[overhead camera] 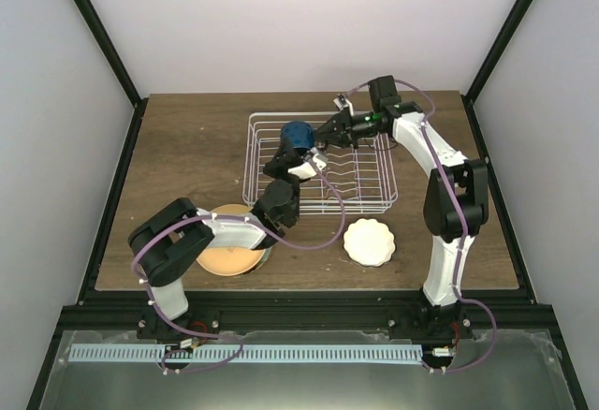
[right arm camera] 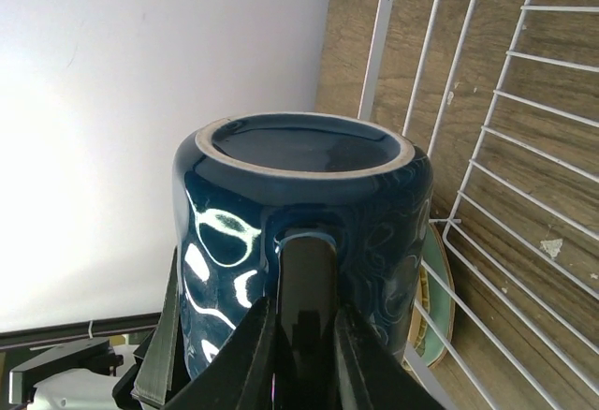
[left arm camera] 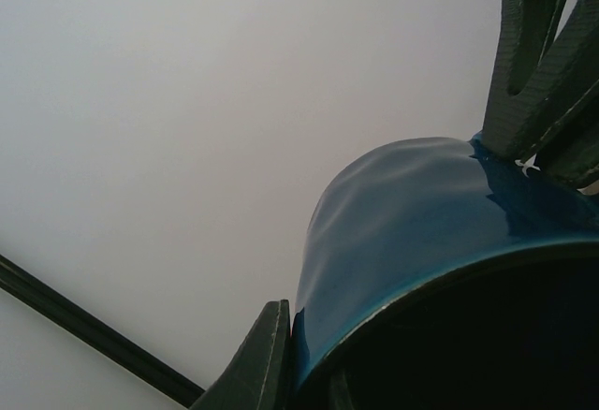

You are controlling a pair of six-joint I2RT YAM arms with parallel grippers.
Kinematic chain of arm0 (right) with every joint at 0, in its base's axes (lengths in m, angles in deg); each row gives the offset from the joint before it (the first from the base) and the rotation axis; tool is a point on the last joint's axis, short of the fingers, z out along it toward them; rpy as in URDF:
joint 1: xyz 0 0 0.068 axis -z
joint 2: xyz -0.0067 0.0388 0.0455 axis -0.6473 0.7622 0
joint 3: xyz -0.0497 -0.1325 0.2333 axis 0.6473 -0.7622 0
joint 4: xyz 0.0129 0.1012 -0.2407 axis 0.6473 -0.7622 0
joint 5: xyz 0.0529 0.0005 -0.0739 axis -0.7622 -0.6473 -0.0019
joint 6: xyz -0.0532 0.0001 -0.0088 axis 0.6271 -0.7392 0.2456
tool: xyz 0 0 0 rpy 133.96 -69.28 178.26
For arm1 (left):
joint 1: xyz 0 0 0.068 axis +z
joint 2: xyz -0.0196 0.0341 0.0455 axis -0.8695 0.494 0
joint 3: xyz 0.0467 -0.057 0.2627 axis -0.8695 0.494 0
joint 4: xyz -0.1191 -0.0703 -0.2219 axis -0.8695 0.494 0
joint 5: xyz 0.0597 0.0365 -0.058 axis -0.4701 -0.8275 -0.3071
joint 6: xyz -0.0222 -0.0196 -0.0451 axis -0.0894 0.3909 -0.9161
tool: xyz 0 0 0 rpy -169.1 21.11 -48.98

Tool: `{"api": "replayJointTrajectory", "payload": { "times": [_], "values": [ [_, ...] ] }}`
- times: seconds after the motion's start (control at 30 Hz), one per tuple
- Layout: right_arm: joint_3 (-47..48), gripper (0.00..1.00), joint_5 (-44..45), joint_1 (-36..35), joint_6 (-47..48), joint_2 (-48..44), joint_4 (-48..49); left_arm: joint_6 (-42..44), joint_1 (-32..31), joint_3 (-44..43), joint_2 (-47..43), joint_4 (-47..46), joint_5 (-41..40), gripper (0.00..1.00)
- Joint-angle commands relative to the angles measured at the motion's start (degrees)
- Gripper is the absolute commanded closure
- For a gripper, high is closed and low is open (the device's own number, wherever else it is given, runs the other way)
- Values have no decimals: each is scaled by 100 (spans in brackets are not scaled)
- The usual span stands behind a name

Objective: Load the mixed dishes into the dish rack

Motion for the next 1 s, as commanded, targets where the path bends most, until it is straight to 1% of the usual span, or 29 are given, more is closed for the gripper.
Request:
{"api": "replayJointTrajectory", "payload": {
  "times": [0.0, 0.1, 0.17, 0.2, 0.27, 0.33, 0.47, 0.53, 0.57, 0.7, 0.77, 0.87, 0.97],
  "values": [
    [472, 99, -384, -144, 326, 71, 125, -611, 111, -235, -29, 237, 138, 93],
    [657, 99, -298, -148, 335, 148, 149, -1098, 180, -166, -211, 844, 179, 63],
    [761, 99, -202, -143, 342, 199, 165, -1515, 245, -80, -401, 1253, 223, 47],
    [822, 99, -148, -145, 343, 225, 182, -1694, 282, -53, -502, 1468, 249, 40],
    [896, 99, -84, -144, 324, 264, 219, -2084, 351, 11, -702, 1949, 314, 30],
    [974, 99, -50, -137, 293, 314, 284, -2488, 409, 46, -919, 2507, 434, 23],
    [1173, 99, -34, -130, 167, 453, 416, -3156, 469, 113, -1317, 3480, 740, 6],
    [1254, 99, -17, -131, 66, 508, 528, -3373, 478, 152, -1504, 3820, 850, 1],
    [1294, 99, 12, -127, 20, 535, 619, -3540, 485, 172, -1591, 4072, 892, 0],
    [1433, 99, 203, -126, -4, 624, 704, -4243, 571, 173, -2071, 5035, 1125, 0],
    [1466, 99, 328, -131, 97, 657, 657, -4744, 709, 45, -2446, 5647, 1317, 0],
    [1520, 99, 763, -185, 503, 653, 452, -5387, 1106, -271, -2905, 6466, 1722, 0],
    [1636, 99, 1516, -329, 1097, 641, 154, -5813, 1707, -713, -3149, 7090, 2073, 0]
  ]
}}
